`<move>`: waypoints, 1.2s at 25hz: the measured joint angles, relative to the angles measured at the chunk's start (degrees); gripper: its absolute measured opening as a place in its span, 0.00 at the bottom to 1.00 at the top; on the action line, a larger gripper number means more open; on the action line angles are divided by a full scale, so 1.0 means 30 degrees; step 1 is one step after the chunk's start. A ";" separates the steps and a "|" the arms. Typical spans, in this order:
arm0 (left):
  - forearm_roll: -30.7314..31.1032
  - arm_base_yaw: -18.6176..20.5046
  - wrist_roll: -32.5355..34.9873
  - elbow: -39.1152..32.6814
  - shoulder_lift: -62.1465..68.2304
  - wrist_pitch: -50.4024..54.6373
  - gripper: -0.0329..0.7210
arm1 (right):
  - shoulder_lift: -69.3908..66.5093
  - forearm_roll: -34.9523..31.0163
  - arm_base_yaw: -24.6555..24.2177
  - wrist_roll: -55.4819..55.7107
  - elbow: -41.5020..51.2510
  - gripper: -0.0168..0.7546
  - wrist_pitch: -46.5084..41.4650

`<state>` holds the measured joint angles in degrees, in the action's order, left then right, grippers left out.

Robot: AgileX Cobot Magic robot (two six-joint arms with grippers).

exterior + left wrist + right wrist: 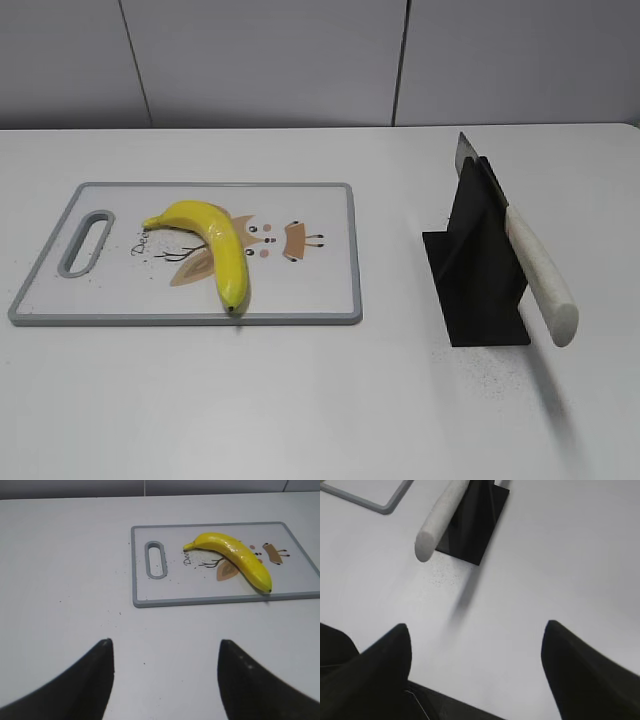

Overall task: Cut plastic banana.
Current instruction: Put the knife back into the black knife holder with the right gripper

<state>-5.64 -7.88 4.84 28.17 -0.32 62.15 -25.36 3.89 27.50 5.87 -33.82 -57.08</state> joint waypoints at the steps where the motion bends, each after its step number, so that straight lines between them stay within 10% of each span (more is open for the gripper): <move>1: 0.0000 0.0000 0.0000 0.0000 0.0000 0.0000 0.87 | 0.0629 0.0019 0.0000 -0.0018 0.0282 0.81 -0.0149; 30: -0.0021 0.0025 0.0003 0.0000 0.0000 0.0000 0.83 | 0.8575 -0.0027 0.0000 -0.0546 0.1749 0.79 -0.1049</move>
<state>-5.70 -7.80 4.85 28.17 -0.32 62.15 0.37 3.80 27.50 4.23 -28.57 -60.22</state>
